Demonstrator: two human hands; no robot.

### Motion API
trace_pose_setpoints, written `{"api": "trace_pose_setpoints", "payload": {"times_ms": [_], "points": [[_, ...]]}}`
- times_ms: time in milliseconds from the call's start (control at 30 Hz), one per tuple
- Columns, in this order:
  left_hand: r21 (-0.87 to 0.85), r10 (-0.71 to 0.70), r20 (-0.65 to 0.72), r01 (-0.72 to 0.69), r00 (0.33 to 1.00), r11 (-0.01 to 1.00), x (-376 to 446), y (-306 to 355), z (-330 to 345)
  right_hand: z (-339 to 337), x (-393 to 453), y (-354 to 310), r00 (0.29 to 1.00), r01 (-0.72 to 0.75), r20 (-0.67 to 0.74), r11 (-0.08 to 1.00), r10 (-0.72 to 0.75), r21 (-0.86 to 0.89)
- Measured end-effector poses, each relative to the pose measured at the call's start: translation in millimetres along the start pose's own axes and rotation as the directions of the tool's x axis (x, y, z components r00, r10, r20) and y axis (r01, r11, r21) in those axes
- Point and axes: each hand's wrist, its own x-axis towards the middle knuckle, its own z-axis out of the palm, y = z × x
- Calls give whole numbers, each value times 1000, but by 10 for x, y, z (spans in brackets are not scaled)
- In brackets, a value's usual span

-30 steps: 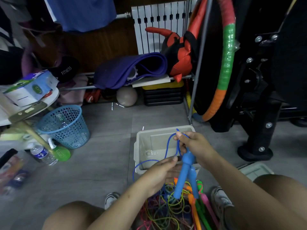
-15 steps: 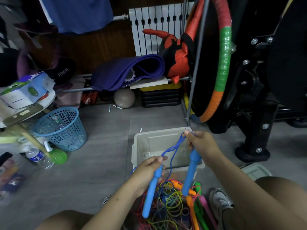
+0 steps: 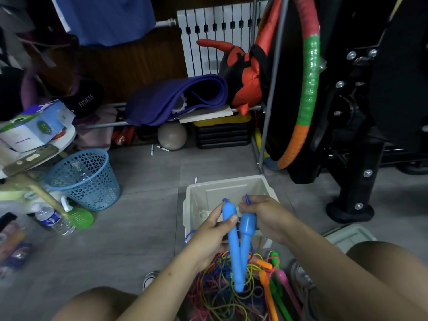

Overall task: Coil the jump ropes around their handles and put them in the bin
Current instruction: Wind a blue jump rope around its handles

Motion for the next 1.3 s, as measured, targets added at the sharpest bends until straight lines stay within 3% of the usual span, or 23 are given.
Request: {"api": "trace_pose_setpoints", "payload": {"times_ms": [200, 333, 467, 567, 667, 733, 833, 1000, 1200, 1300], "points": [[196, 75, 74, -88, 994, 977, 22, -41, 24, 30, 12, 17, 990, 72, -132, 989, -55, 127], [336, 106, 56, -119, 993, 934, 21, -21, 7, 76, -35, 34, 995, 69, -84, 967, -49, 247], [422, 93, 72, -115, 993, 899, 5, 23, -11, 43, -38, 49, 998, 46, 39, 988, -52, 147], [455, 51, 60, -73, 997, 887, 25, 37, -41, 44, -19, 71, 996, 80, 30, 995, -82, 58], [346, 41, 55, -58, 998, 936, -15, 84, 1, 43, -1, 49, 995, 100, 1, 990, -101, 102], [176, -66, 93, 49, 993, 983, -51, 102, 14, 13, 19, 9, 993, 119, 2, 980, -121, 162], [141, -247, 223, 219, 943, 965, -130, 163, 16, -26, 34, -48, 990, 129, 21, 970, -137, 204], [39, -169, 197, 165, 966, 986, -137, 165, 12, -62, 36, -72, 993, 112, 21, 972, -119, 207], [118, -165, 220, 142, 961, 983, -175, 221, 23, -76, 55, -40, 992, 122, 24, 977, -128, 174], [137, -138, 210, 110, 968, 984, -188, 236, 24, -92, 50, -50, 988, 153, 19, 986, -154, 62]]}}
